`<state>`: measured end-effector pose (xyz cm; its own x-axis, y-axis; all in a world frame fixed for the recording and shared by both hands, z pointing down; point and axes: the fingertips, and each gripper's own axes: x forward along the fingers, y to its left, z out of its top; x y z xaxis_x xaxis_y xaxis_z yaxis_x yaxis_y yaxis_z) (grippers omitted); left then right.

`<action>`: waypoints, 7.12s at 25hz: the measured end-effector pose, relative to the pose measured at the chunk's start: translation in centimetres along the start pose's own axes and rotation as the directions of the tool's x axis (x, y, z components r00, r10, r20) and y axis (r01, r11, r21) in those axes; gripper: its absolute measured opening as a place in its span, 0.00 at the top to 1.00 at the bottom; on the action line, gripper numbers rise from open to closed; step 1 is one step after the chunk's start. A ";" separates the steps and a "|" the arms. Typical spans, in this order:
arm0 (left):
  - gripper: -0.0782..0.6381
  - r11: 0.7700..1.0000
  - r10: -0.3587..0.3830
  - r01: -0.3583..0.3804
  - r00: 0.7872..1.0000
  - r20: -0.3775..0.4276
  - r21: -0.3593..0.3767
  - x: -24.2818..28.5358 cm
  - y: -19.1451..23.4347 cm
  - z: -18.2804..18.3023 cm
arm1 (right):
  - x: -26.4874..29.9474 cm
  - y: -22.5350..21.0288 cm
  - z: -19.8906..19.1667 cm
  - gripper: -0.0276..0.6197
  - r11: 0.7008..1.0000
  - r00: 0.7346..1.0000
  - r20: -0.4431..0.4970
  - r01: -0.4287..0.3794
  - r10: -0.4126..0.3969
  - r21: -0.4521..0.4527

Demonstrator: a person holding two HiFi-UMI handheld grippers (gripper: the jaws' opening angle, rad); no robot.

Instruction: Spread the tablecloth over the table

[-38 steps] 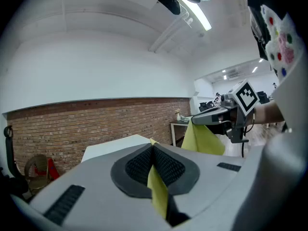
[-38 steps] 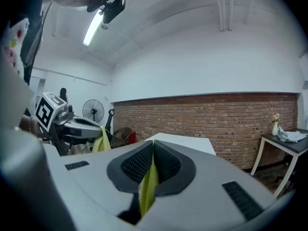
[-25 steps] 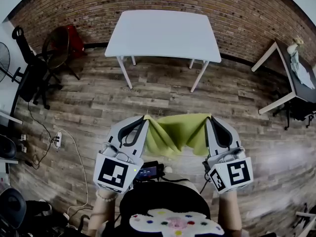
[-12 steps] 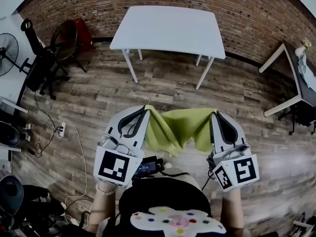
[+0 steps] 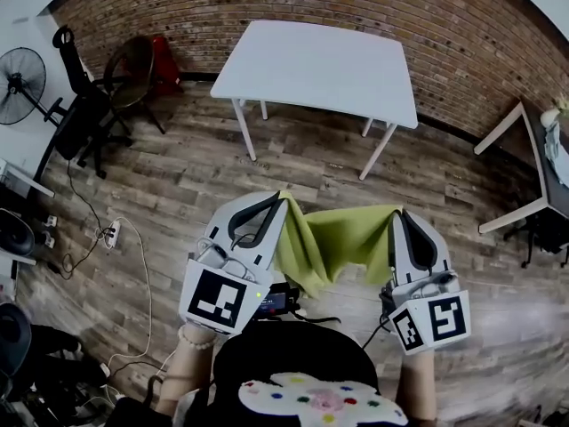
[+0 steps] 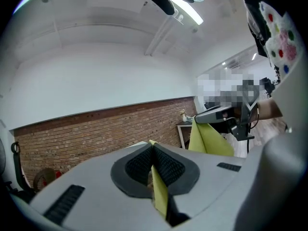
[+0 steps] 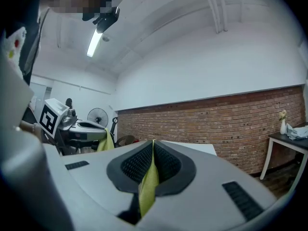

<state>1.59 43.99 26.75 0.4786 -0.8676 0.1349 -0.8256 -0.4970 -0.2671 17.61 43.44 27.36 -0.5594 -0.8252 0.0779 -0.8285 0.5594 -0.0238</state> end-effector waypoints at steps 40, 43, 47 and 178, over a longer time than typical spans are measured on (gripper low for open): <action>0.87 0.983 -0.184 0.183 0.979 0.083 0.024 22.0 32.0 -4.8 | 36.4 -4.5 5.0 0.91 0.973 0.974 -0.037 0.221 -0.223 -0.058; 0.87 0.986 -0.165 0.167 0.984 0.069 -0.016 22.5 33.0 -5.7 | 36.9 -5.1 4.6 0.91 0.969 0.969 -0.050 0.239 -0.242 -0.062; 0.87 0.984 -0.112 0.117 0.993 0.044 -0.132 23.1 34.0 -6.7 | 36.8 -7.2 3.8 0.91 0.961 0.959 -0.069 0.273 -0.276 -0.049; 0.87 0.679 0.734 -0.643 0.605 -0.309 0.354 37.2 69.6 -12.0 | 44.0 -63.1 3.3 0.91 0.770 0.754 -0.221 0.525 -0.618 -0.362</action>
<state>-41.66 -23.02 24.67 -0.4090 -0.8946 0.1800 -0.7625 0.2267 -0.6060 45.16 -28.42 29.04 0.0954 -0.9510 0.2940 -0.9231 0.0260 0.3836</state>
